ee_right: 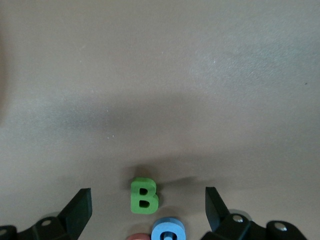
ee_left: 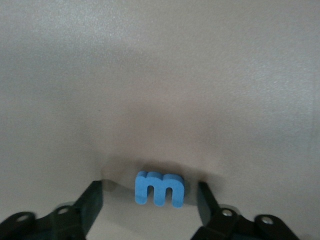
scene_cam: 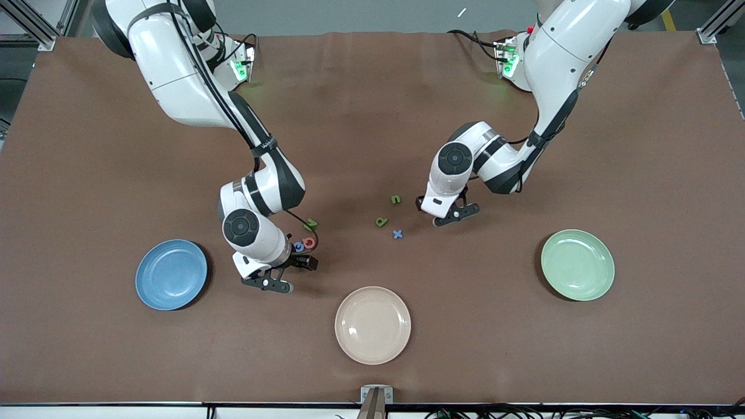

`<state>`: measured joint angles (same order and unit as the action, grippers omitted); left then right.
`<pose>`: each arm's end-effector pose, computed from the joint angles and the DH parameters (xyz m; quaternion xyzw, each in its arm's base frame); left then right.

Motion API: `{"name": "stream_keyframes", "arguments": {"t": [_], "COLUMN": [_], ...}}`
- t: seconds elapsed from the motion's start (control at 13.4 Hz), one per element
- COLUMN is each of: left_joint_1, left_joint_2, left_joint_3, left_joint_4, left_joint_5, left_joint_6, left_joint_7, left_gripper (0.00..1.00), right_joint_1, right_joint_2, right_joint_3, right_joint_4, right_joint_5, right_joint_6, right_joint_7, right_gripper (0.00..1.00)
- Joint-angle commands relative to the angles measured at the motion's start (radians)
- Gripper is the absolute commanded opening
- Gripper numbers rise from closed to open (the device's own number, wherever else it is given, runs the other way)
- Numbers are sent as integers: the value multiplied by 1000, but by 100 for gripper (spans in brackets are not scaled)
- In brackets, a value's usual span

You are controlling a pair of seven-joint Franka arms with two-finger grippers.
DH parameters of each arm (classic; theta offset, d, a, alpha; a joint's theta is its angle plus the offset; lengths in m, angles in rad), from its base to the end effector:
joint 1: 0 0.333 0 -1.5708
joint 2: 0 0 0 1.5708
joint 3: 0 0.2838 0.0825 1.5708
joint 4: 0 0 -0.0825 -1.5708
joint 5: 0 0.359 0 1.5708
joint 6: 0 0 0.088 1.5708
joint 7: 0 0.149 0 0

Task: Sort uppercase to blue plate, lowercase to green plate
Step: 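Drop the m with the left gripper while the right gripper drops the B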

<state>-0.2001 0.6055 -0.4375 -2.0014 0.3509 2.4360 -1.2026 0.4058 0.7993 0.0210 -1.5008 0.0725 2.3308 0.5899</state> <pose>0.4467 -0.3347 0.1206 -0.9844 -0.1698 0.0401 0.0245 0.6148 0.2817 0.1480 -0.9933 0.1091 0.0032 0.0373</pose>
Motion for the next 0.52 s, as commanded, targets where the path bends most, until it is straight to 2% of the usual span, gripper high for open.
{"name": "stream_keyframes", "arguments": {"t": [0.0,0.15,0.22,0.3,0.45], "left_joint_1": [13,16,19,19,56], "left_joint_2": [-10,-10,-19,-45,-96], "left_joint_3": [-4,-4,-4,-3,0], "left_joint_4": [-16,-16,-16,-16,-11], "left_joint_5": [19,19,19,19,22], "left_joint_6": [11,11,11,9,5], "left_joint_7": [-61,-63,-68,-68,-46], "left_gripper": [52,27,10,0,0], "right_joint_1": [7,11,14,21,21], "right_joint_2": [32,55,57,57,55], "right_joint_3": [1,2,2,2,2], "right_joint_4": [11,19,19,19,25], "right_joint_5": [12,10,13,13,10], "right_joint_6": [19,34,44,44,42], "right_joint_7": [5,10,13,8,-1], "right_gripper": [95,87,82,73,50]}}
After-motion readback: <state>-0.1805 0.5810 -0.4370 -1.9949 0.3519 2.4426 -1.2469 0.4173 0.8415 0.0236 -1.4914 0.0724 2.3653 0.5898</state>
